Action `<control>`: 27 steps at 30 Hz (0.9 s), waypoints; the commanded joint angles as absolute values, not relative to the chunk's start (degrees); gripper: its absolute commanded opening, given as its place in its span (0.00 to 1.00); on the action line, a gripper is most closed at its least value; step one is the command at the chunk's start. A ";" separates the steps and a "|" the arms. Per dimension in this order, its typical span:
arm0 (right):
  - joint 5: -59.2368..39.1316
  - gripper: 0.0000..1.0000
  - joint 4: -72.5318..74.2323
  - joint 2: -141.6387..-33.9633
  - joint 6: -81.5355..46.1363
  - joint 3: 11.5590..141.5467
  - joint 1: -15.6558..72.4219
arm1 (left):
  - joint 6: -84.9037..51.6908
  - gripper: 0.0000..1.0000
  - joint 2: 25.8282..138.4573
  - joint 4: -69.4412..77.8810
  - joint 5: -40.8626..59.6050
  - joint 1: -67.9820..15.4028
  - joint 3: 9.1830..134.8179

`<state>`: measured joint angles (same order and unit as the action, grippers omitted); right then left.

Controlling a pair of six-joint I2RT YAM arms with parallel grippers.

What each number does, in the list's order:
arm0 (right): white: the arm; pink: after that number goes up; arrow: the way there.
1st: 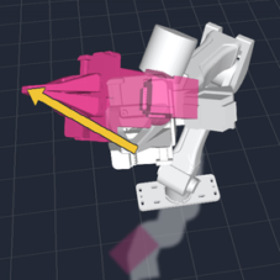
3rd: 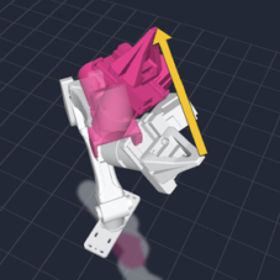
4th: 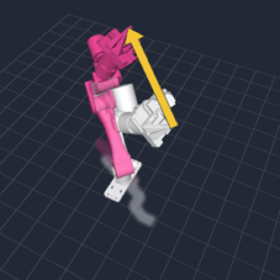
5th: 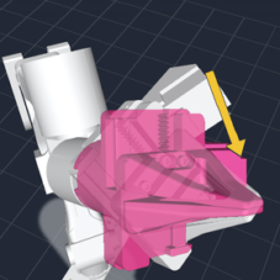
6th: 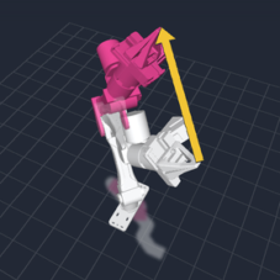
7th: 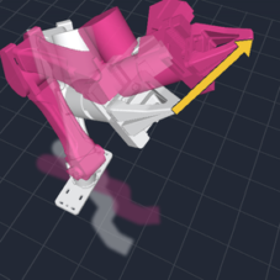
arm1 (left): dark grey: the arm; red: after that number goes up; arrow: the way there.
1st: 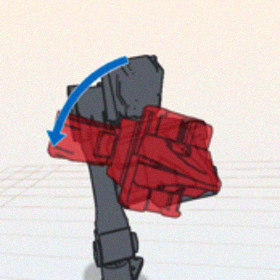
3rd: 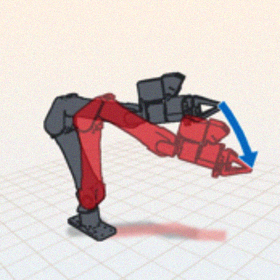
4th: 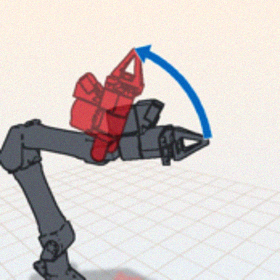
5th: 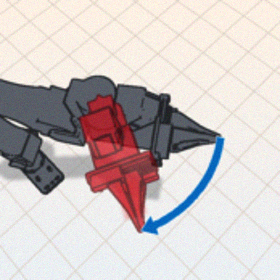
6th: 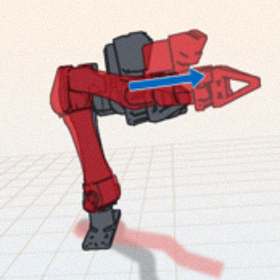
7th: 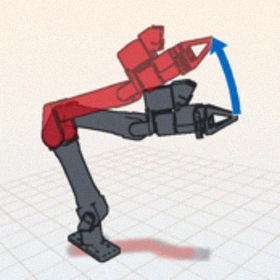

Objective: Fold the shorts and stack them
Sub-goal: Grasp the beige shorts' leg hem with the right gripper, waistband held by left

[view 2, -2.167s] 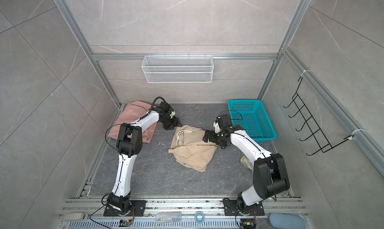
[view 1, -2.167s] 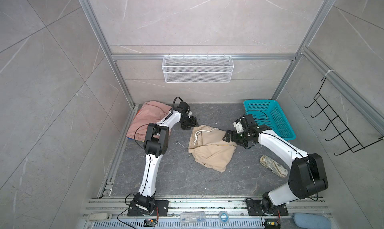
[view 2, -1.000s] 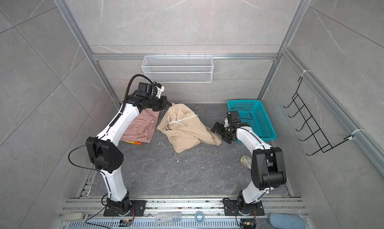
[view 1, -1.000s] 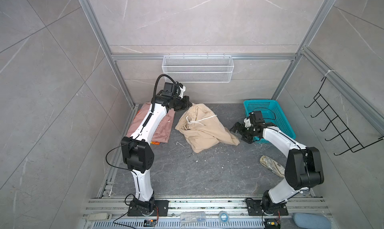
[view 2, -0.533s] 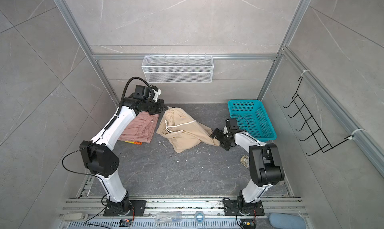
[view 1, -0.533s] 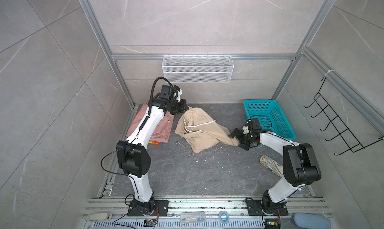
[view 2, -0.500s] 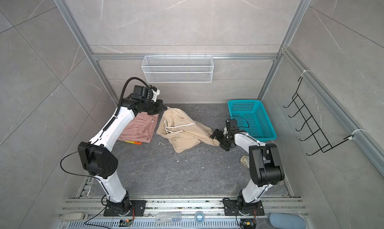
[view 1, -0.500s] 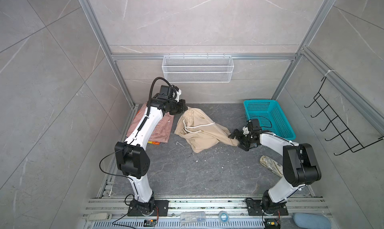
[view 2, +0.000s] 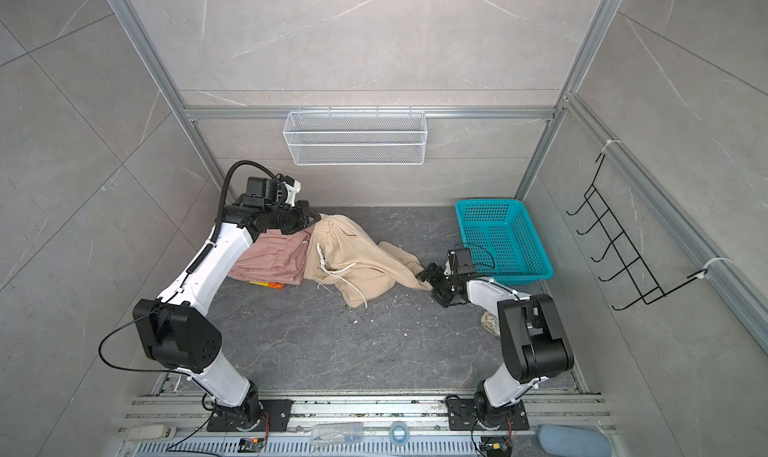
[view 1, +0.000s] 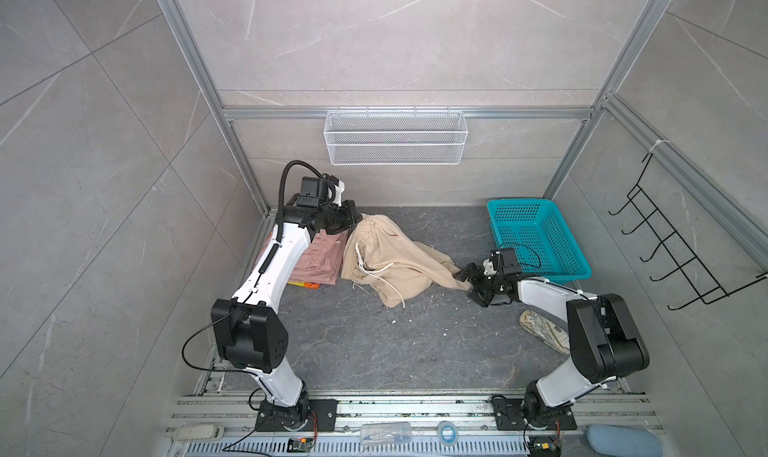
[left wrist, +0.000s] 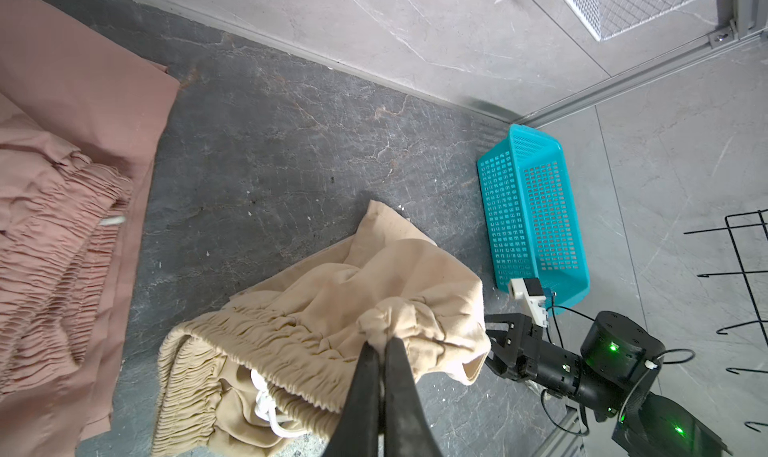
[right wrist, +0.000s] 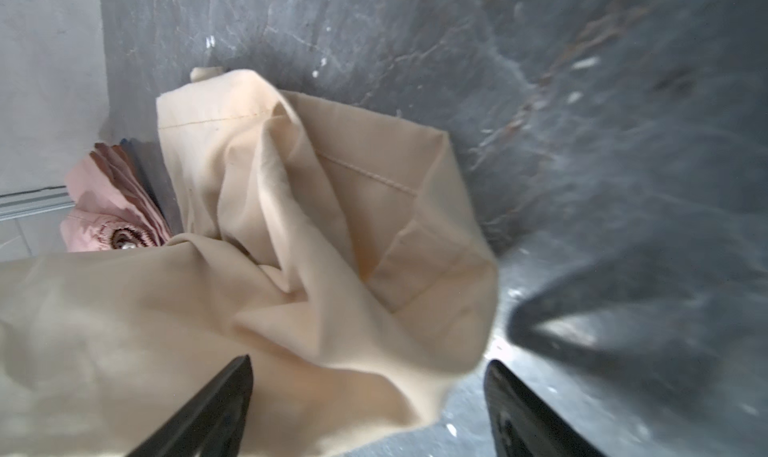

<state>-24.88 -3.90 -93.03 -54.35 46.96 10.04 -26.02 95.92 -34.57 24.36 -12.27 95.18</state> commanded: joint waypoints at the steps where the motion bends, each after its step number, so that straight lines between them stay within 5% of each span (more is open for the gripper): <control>1: -24.48 0.80 1.88 -95.79 -59.39 46.76 12.02 | -27.01 0.00 91.57 -31.99 25.58 -11.62 95.20; 3: -23.89 0.69 3.04 -96.66 -60.50 47.01 13.16 | -27.51 0.00 90.85 -31.91 25.40 -10.86 94.70; 8: -20.65 0.14 0.65 -94.87 -59.42 49.46 13.67 | -30.51 0.00 89.34 -29.47 26.97 -8.33 92.59; 10: -18.29 0.05 -5.57 -93.11 -55.65 54.45 13.06 | -33.40 0.00 89.06 -26.90 29.24 -6.65 91.64; 19: -8.56 0.02 -30.26 -88.13 -38.21 84.31 9.10 | -45.88 0.00 89.59 -14.98 37.24 0.83 90.99; 27: -9.34 0.07 -24.64 -90.00 -40.10 68.85 16.99 | -48.19 0.00 85.55 -9.61 34.72 5.55 72.34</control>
<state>-11.25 -20.73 -85.82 -40.86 75.07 15.38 -46.35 87.35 -13.54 35.99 4.01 77.28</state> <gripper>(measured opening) 0.063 0.044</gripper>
